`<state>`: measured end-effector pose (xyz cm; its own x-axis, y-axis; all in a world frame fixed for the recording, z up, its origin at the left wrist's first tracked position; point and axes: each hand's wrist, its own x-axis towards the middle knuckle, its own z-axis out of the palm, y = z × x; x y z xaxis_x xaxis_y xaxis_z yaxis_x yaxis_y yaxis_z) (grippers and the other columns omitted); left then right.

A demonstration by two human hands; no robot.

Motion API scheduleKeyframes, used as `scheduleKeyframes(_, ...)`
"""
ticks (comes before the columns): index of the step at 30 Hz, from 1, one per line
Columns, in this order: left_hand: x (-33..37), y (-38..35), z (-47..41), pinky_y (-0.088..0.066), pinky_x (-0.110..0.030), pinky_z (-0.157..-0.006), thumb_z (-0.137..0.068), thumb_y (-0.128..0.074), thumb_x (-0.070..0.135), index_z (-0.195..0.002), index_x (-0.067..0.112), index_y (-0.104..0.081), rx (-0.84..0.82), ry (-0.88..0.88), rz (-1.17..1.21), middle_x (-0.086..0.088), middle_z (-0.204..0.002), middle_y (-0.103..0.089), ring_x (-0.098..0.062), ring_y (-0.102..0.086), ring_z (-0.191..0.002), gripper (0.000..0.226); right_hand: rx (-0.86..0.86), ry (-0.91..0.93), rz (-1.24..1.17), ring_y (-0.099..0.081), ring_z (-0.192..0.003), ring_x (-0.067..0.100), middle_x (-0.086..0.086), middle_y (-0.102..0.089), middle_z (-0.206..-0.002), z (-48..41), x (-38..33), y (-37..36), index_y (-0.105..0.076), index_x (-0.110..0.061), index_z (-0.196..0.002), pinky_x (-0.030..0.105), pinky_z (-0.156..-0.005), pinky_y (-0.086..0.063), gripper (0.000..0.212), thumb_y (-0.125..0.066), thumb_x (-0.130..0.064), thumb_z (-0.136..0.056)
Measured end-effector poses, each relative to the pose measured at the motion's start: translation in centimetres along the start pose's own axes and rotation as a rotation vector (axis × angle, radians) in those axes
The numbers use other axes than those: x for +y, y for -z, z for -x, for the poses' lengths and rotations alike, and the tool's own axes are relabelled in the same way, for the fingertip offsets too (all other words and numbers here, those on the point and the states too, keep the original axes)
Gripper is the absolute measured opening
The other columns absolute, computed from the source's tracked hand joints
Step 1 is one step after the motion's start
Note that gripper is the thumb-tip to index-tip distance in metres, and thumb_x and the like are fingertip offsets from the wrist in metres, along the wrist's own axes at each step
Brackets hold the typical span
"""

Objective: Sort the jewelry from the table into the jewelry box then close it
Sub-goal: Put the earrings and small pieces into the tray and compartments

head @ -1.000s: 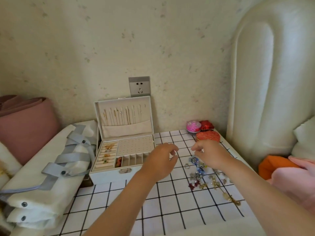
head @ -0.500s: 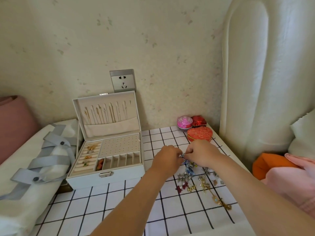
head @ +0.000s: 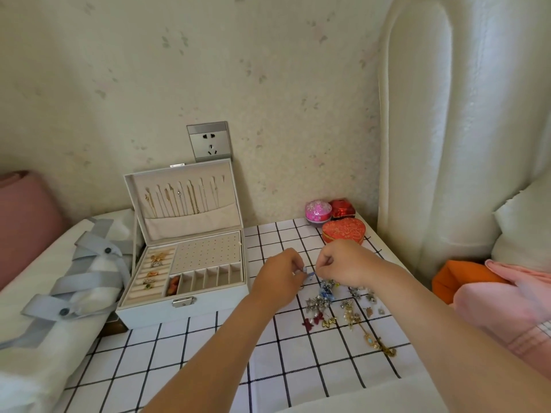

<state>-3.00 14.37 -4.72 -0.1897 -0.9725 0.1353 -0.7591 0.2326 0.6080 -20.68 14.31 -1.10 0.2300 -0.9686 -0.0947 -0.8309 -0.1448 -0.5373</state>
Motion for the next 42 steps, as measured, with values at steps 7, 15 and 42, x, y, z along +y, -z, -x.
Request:
scheduleKeyframes(7, 1.2, 0.4, 0.9, -0.048, -0.025, -0.075, -0.097, -0.053, 0.017, -0.106, 0.021, -0.07, -0.058, -0.051, -0.058, 0.004, -0.097, -0.065, -0.01, -0.058, -0.085, 0.02, -0.069, -0.069, 0.142, -0.063, -0.088, 0.006, -0.014, -0.069, -0.092, 1.7, -0.1, -0.3, -0.076, -0.029, -0.088, 0.031, -0.08, -0.055, 0.011, -0.078, -0.036, -0.079)
scheduleKeyframes(15, 1.2, 1.4, 1.4, -0.045, -0.02, -0.062, -0.098, -0.052, 0.018, -0.102, 0.02, -0.063, -0.075, -0.052, -0.028, 0.01, -0.085, -0.06, 0.004, -0.053, -0.067, 0.012, -0.068, -0.049, 0.046, -0.06, -0.09, 0.011, 0.004, -0.066, -0.126, 1.8, 0.0, 0.5, -0.07, -0.019, -0.123, 0.025, -0.08, -0.052, 0.03, -0.066, -0.013, -0.094)
scheduleKeyframes(42, -10.8, 17.8, 8.6, -0.042, -0.005, -0.063, -0.092, -0.061, 0.002, -0.089, 0.02, -0.07, 0.3, 0.116, 0.261, 0.006, -0.081, -0.069, 0.008, -0.058, -0.066, 0.02, 0.036, 0.179, -0.248, -0.064, -0.083, 0.01, -0.012, -0.064, -0.079, -5.9, -17.1, -6.6, -0.069, -0.029, -0.1, 0.03, -0.077, -0.055, 0.015, -0.067, -0.018, -0.091)
